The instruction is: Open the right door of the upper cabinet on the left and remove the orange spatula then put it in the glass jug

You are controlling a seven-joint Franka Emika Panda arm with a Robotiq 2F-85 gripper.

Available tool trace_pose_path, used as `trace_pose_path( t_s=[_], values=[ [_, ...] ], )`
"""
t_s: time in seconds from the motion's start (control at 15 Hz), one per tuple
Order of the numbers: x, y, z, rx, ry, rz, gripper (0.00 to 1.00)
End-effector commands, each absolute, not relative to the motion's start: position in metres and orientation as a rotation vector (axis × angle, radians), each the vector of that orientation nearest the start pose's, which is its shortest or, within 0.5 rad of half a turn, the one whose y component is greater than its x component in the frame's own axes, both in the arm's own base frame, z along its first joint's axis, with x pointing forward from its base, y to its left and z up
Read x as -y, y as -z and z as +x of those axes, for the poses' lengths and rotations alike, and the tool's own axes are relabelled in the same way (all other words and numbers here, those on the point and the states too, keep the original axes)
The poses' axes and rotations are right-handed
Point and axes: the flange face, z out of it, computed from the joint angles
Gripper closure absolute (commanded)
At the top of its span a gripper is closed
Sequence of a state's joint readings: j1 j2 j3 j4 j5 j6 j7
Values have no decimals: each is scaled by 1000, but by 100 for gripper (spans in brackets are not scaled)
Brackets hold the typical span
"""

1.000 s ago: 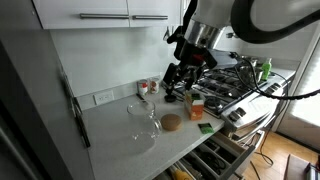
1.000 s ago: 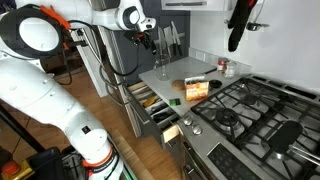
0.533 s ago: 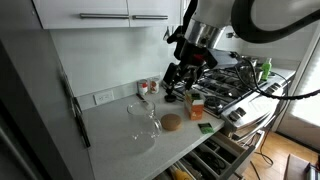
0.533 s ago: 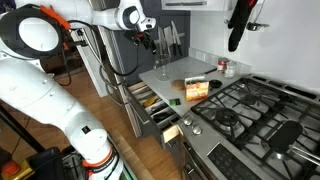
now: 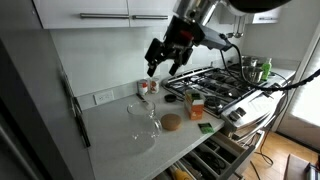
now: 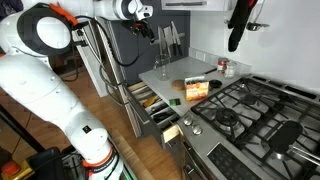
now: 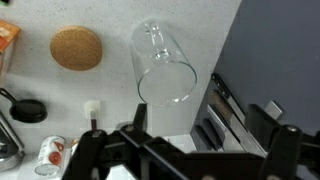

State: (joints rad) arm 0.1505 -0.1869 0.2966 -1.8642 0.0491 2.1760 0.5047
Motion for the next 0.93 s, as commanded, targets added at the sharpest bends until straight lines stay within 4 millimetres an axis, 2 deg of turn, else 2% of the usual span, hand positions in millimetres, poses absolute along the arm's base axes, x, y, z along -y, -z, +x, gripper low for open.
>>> trace_pose_path(
  t_s=[0.0, 0.27, 0.33, 0.53, 0.87],
  values=[
    [-253, -678, 528, -314, 790, -2770, 0],
    [-235, -709, 569, -537, 1043, -2672, 0],
    [-238, -701, 549, -447, 961, -2718, 0],
    [-232, -707, 568, -512, 1020, -2685, 0],
    [-234, -709, 569, -516, 1024, -2675, 0]
  ],
)
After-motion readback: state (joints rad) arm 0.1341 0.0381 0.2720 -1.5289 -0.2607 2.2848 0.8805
